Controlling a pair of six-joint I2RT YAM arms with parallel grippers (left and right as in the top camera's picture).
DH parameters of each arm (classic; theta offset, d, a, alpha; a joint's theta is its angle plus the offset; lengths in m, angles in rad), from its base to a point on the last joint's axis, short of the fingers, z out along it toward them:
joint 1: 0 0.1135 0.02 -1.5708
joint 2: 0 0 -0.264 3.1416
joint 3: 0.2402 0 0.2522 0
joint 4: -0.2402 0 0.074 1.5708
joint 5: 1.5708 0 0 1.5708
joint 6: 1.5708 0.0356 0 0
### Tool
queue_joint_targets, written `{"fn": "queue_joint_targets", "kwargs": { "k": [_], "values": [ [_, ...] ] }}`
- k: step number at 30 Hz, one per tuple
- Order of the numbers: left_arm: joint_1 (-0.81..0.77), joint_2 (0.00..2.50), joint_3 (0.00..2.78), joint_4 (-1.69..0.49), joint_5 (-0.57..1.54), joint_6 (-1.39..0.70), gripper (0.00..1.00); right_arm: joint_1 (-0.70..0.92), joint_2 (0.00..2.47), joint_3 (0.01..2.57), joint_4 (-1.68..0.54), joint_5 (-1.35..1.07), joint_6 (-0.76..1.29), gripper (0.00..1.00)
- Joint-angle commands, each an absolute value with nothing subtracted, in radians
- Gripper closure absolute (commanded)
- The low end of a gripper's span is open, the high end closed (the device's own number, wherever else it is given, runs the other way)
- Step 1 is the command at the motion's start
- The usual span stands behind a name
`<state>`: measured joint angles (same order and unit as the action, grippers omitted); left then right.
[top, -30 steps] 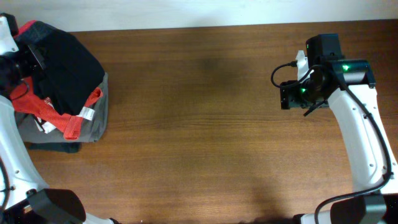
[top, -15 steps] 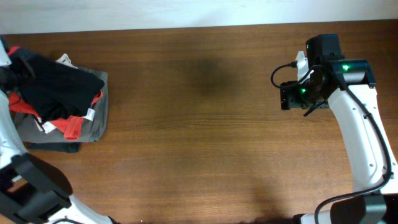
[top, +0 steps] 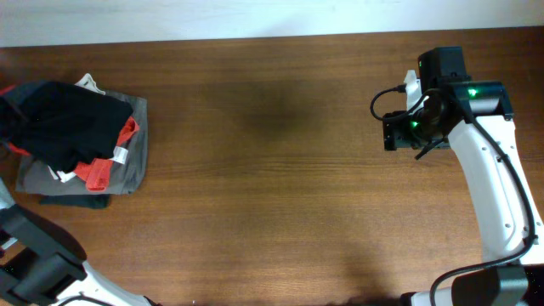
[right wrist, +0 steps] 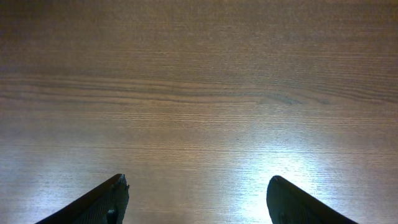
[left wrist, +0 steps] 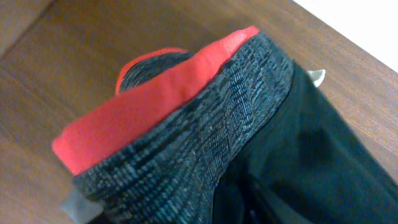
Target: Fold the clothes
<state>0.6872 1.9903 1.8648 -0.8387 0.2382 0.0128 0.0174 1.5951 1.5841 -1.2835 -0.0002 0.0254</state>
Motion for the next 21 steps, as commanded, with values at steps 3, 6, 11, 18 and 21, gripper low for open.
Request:
{"fn": "queue_joint_targets", "kwargs": {
  "k": [3, 6, 11, 18, 21],
  "values": [
    [0.735, 1.965, 1.920, -0.854, 0.450, 0.007, 0.43, 0.017, 1.590, 1.589, -1.287, 0.015, 0.023, 0.25],
    [0.731, 1.910, 1.939, -0.847, 0.519, 0.007, 0.39, 0.017, 1.590, 1.589, -1.287, 0.015, 0.023, 0.24],
    [0.731, 1.832, 1.944, -0.846, 0.565, 0.007, 0.01, 0.017, 1.590, 1.589, -1.287, 0.015, 0.023, 0.25],
    [0.694, 1.843, 1.930, -0.822, 0.687, 0.008, 0.05, 0.017, 1.590, 1.589, -1.287, 0.012, 0.024, 0.25],
    [0.684, 1.900, 1.924, -0.817, 0.648, 0.008, 0.30, 0.017, 1.590, 1.589, -1.288, 0.012, 0.024, 0.25]
  ]
}}
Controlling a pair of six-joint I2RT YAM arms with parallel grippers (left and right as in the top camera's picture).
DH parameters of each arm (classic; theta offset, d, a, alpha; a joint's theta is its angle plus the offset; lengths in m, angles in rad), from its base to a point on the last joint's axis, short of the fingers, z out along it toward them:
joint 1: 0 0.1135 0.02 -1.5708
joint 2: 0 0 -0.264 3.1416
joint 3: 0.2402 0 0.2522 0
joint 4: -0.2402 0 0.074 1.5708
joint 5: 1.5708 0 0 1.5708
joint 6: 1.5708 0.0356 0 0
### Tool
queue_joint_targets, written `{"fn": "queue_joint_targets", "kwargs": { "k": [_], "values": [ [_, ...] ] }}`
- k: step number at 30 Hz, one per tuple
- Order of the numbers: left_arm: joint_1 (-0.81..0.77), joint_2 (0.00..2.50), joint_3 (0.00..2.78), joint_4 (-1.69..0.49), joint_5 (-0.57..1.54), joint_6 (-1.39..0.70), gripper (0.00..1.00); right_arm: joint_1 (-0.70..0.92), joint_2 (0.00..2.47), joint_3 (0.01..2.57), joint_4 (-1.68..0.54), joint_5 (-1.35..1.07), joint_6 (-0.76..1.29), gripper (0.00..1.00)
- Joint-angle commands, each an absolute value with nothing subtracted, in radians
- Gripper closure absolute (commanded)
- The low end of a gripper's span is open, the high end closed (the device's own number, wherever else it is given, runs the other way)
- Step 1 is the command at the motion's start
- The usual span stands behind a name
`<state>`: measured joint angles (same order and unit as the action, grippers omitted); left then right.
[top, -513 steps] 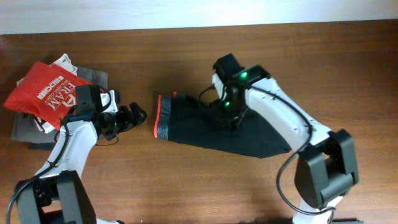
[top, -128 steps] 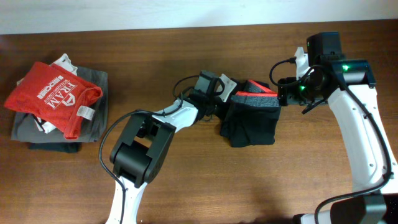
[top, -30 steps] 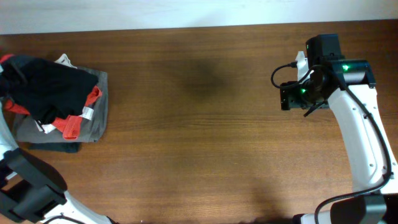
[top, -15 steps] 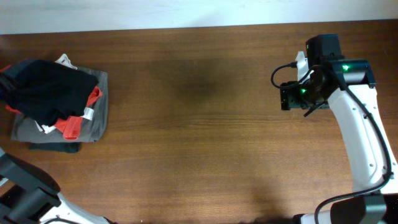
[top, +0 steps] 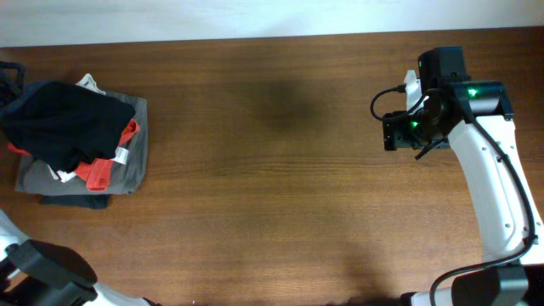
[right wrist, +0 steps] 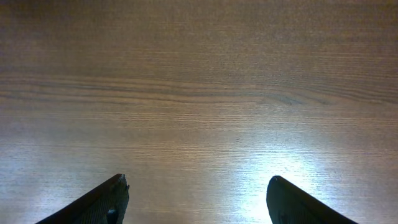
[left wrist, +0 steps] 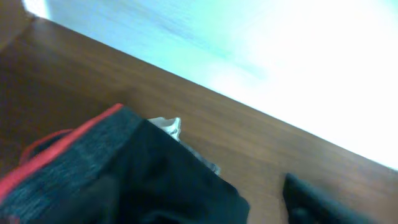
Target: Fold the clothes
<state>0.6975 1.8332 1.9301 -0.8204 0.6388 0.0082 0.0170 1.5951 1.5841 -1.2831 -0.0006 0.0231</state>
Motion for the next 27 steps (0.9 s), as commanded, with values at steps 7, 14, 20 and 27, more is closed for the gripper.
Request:
{"fn": "queue_joint_targets", "kwargs": {
  "k": [7, 14, 20, 27],
  "values": [
    [0.712, 2.064, 1.921, -0.849, 0.530, 0.008, 0.77, 0.017, 1.590, 1.589, -1.295, 0.012, 0.024, 0.25],
    [0.745, 2.200, 1.921, -0.871, 0.533, 0.017, 0.89, 0.017, 1.590, 1.589, -1.299, 0.012, 0.024, 0.25],
    [0.748, 2.200, 1.924, -0.860, 0.478, 0.023, 0.89, 0.017, 1.590, 1.589, -1.311, 0.012, 0.023, 0.25],
    [0.747, 2.089, 1.943, -0.854, 0.742, 0.023, 0.66, 0.017, 1.590, 1.589, -1.318, 0.012, 0.024, 0.25]
  ]
}}
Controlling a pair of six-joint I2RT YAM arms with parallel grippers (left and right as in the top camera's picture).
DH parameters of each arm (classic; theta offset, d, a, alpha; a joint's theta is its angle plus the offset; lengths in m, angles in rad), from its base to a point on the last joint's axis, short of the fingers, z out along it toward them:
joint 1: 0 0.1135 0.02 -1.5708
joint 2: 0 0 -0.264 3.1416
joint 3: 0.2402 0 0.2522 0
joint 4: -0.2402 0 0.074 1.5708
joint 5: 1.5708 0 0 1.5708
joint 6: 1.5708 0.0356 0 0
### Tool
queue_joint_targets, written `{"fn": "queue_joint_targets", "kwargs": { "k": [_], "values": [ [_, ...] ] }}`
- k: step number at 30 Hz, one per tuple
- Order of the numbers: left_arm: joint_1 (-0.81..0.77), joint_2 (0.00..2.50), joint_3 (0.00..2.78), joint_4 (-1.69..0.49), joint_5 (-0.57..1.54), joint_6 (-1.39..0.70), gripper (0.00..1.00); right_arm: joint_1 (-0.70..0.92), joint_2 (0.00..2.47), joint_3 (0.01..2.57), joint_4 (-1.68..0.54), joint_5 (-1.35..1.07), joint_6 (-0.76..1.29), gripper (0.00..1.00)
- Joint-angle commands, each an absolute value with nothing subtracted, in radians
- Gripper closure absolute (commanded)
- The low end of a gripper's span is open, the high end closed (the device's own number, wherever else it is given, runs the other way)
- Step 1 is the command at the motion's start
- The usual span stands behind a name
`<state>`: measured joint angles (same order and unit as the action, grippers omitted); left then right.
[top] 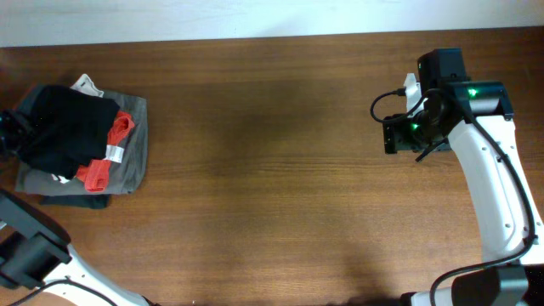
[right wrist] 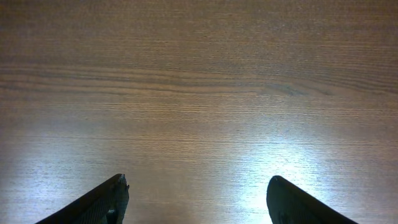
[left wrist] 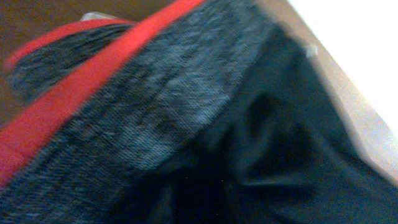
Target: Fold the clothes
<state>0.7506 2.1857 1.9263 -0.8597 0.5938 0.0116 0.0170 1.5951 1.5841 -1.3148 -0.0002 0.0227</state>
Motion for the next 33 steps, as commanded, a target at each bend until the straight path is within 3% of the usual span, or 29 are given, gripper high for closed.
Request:
{"fn": "queue_joint_targets", "kwargs": {
  "k": [1, 5, 7, 15, 22, 33],
  "values": [
    [0.738, 2.057, 1.944, -0.854, 0.781, 0.023, 0.62, 0.017, 1.590, 1.589, -1.318, 0.012, 0.024, 0.25],
    [0.665, 1.944, 1.944, -0.858, 0.762, 0.051, 0.41, 0.017, 1.590, 1.589, -1.324, 0.012, 0.028, 0.25],
    [0.625, 1.920, 1.944, -0.875, 0.735, 0.054, 0.37, 0.017, 1.590, 1.589, -1.321, 0.012, 0.028, 0.25],
    [0.533, 1.945, 1.853, -0.989, 0.696, 0.053, 0.37, 0.017, 1.590, 1.589, -1.321, 0.012, 0.027, 0.25],
    [0.557, 1.968, 1.648, -0.971, 0.549, 0.054, 0.37, 0.017, 1.590, 1.589, -1.321, 0.012, 0.027, 0.25],
    [0.612, 1.933, 1.549, -0.959, 0.731, 0.059, 0.43, 0.017, 1.590, 1.589, -1.321, 0.012, 0.028, 0.25]
  ]
}}
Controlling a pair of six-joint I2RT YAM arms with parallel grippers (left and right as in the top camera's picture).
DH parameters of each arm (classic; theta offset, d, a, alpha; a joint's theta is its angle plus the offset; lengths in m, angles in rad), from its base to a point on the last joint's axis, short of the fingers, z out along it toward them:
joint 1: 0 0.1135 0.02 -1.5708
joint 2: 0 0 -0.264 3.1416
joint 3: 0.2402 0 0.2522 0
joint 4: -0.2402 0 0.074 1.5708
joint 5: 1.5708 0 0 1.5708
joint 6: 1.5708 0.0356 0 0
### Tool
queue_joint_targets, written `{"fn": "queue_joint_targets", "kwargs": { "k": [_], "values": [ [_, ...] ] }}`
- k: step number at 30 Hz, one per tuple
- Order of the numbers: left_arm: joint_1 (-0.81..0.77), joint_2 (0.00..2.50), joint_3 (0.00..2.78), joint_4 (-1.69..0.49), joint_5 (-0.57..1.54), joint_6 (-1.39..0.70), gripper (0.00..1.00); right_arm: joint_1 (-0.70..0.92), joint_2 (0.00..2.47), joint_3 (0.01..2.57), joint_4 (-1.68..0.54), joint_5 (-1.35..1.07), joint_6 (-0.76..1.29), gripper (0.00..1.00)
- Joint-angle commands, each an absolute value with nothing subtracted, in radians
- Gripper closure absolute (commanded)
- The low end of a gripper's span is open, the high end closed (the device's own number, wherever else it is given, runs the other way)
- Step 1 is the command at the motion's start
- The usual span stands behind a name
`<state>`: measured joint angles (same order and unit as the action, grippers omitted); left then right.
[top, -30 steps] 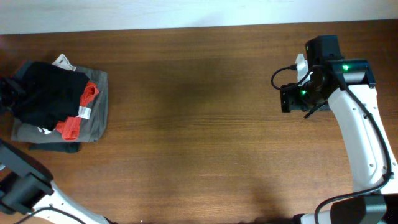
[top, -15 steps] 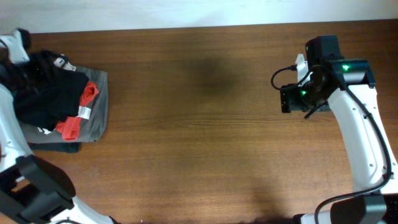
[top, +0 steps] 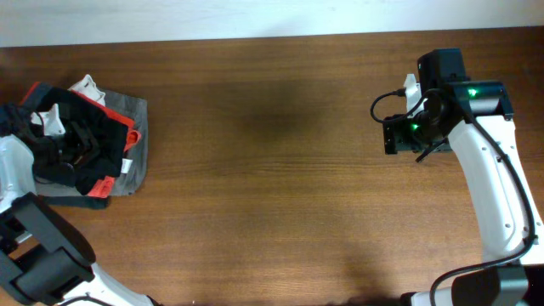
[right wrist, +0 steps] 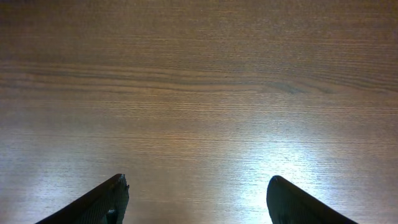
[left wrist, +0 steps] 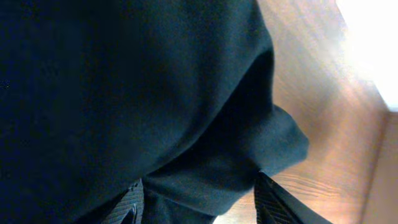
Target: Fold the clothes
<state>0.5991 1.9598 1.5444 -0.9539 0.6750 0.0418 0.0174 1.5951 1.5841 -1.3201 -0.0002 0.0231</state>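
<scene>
A rumpled black garment with red trim (top: 106,140) lies on a stack of folded grey clothes (top: 136,157) at the table's left end. My left gripper (top: 85,143) is down on that pile. In the left wrist view black cloth (left wrist: 124,93) fills most of the frame. The left gripper (left wrist: 202,210) is open, with a fold of the black cloth bulging between its fingers (left wrist: 277,202). My right gripper (top: 393,134) hangs at the right side over bare wood. It stands open (right wrist: 196,202) with nothing between its fingers.
The brown wooden table (top: 272,178) runs from the pile to the right arm. A white wall edge (top: 255,17) lies along the far side. A white tag or garment corner (top: 87,85) sticks out at the pile's back.
My left gripper was at the pile's left edge and is now on top of it, over the black garment. The black cloth lies more rumpled. The right arm has not moved.
My left wrist was close to the black garment's red band at the pile's left side. Then it was at the pile's back-left corner, facing the wall. Then it was at the left edge, and now open on top of the black cloth. The right gripper stayed open throughout.
</scene>
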Motion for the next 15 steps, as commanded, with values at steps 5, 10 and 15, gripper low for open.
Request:
{"fn": "queue_joint_targets", "kwargs": {
  "k": [5, 10, 15],
  "values": [
    [0.585, 1.802, 1.602, -0.958, 0.764, 0.142, 0.34, 0.012, 1.582, 1.602, -1.321, 0.010, 0.036, 0.24],
    [0.477, 1.642, 1.618, -0.938, 0.622, 0.180, 0.16, -0.059, 1.579, 1.637, -1.299, -0.124, 0.030, 0.08],
    [0.278, 1.569, 1.618, -0.943, 0.422, 0.193, 0.01, -0.131, 1.579, 1.637, -1.241, -0.278, -0.106, 0.01]
  ]
}}
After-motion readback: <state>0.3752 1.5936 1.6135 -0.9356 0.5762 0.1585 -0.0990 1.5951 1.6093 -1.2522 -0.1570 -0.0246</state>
